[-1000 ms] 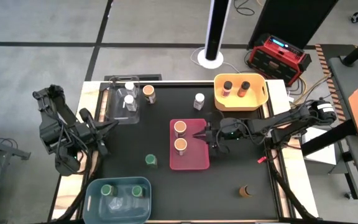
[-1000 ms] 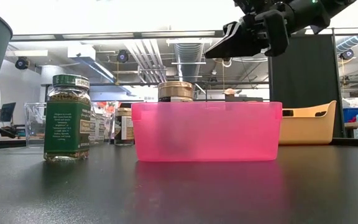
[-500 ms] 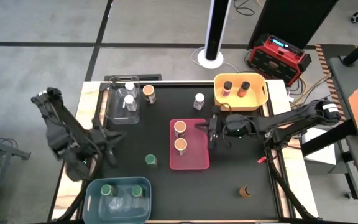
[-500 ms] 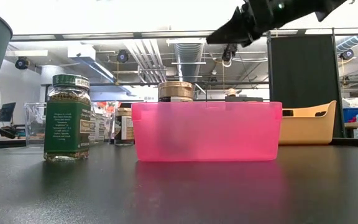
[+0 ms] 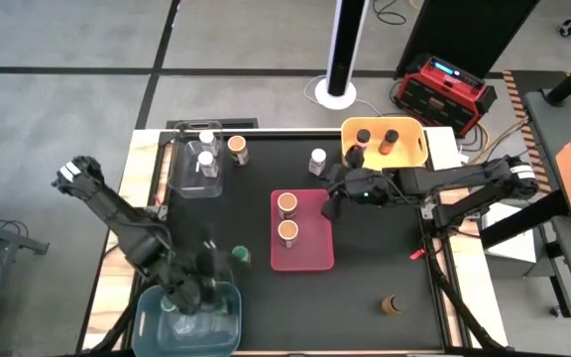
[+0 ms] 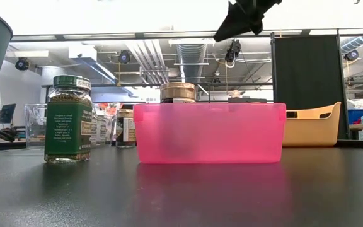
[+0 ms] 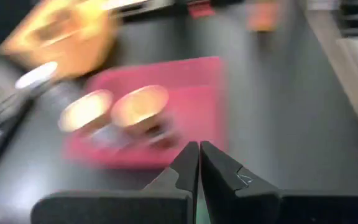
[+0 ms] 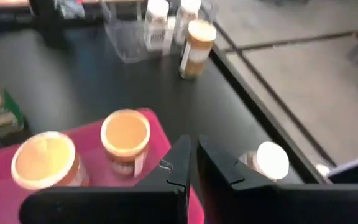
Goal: Sort spices by type
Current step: Put the green seasoning bottle into the blue bin
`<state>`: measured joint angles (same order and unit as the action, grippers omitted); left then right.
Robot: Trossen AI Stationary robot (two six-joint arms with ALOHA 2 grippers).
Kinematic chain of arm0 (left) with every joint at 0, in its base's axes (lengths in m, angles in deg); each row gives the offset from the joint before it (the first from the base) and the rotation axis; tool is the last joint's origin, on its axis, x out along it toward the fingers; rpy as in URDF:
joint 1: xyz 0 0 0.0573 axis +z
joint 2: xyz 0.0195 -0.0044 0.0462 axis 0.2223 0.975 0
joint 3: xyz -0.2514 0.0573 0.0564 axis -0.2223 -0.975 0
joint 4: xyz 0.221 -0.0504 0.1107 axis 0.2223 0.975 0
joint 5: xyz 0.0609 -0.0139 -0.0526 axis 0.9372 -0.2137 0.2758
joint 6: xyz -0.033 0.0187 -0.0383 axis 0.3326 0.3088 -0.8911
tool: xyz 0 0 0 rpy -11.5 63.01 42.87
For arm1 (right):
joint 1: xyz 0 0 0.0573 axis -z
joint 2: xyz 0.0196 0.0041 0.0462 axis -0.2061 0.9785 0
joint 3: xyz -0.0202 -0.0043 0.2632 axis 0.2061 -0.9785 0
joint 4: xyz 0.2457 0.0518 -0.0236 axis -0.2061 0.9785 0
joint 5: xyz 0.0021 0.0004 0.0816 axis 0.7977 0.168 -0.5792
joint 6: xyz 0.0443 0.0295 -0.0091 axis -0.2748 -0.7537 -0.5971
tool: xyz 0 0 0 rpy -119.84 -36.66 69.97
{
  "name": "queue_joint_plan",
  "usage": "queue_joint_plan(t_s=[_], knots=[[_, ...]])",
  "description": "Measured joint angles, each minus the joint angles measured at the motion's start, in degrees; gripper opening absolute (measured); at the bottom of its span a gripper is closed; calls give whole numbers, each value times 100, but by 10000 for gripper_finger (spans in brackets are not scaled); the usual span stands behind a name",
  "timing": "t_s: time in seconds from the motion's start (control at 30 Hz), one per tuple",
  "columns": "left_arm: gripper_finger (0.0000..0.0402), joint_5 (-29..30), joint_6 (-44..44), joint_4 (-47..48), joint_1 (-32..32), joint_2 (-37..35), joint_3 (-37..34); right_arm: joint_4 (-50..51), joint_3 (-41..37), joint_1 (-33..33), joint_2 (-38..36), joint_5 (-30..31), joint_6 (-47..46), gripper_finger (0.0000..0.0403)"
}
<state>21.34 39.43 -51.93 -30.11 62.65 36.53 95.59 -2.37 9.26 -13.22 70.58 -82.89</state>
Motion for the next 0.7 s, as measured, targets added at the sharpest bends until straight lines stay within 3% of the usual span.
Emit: queue_joint_plan(t_s=[0.17, 0.23, 0.37, 0.5, 0.6, 0.7], knots=[[0, -1548, 2449, -2092, 300, 496, -20, 631, 198, -88, 11, -110, -474, 17], [0, -1671, 2908, -2594, 406, 664, -20, 860, 208, -190, -34, -108, -652, 17], [0, -1437, 2890, -2973, 674, 772, -143, 982, 210, -377, -58, -115, -803, 17], [0, -1930, 3006, -4366, 843, 700, -1055, 961, 206, -286, 43, -74, -777, 17], [0, -2163, 3161, -5552, 1030, 369, -1865, 939, 208, -48, 75, -63, -696, 17], [0, -2121, 3152, -5662, 1197, -276, -2281, 910, 208, 191, 75, -50, -665, 17]])
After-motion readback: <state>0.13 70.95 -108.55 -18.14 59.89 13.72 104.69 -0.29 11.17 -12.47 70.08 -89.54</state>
